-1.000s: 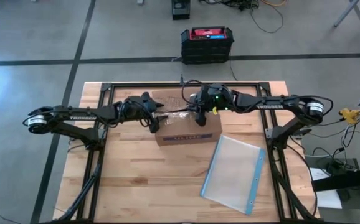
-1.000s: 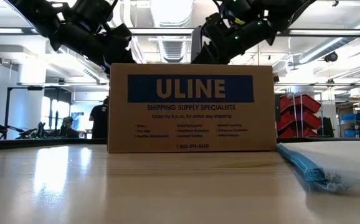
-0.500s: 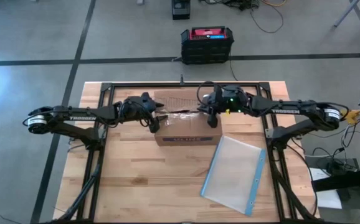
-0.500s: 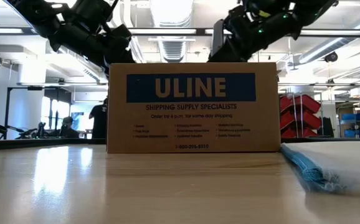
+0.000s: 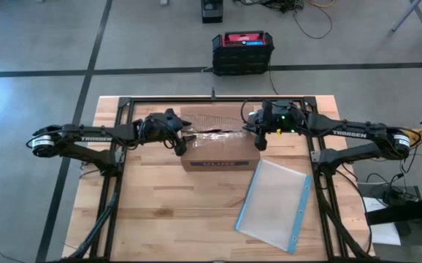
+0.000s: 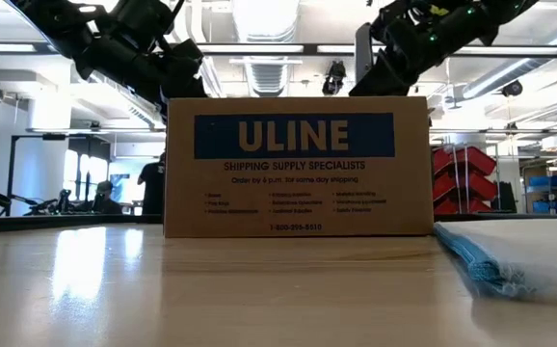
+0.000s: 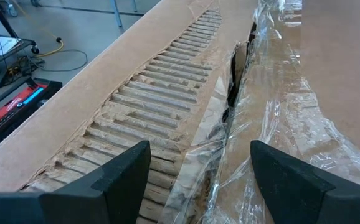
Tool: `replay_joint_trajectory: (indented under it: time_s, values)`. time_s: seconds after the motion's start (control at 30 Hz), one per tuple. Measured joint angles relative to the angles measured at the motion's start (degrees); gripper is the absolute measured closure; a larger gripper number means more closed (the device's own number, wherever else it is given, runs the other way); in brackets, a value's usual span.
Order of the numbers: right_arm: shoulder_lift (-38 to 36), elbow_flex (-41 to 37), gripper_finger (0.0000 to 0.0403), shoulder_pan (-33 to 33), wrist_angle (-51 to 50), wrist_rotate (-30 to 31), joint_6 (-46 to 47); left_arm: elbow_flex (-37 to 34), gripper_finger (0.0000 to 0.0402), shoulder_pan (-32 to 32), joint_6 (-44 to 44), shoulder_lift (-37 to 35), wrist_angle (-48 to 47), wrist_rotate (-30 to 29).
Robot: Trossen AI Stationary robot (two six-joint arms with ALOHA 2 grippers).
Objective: Pack items into zip bag
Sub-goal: Open the cardboard box using a gray knife
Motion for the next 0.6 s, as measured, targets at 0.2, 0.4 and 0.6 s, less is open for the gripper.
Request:
replay_joint_trajectory:
  time_s: [0.2,0.4,0.6]
  values:
    - [-2.7,0.0,0.0346,-0.1,-5.2,1.0,0.0,0.0,0.0143,0.0,-0.1,0.0,-0.1,0.0]
    - [-5.9,0.0,0.0346,0.0,-8.0,1.8,0.7,0.0,0.0143,0.0,-0.3,0.0,-0.1,0.3]
    - [-9.7,0.0,0.0346,0.0,-7.6,1.8,0.0,0.0,0.0143,-0.1,-0.5,0.0,-0.1,0.3]
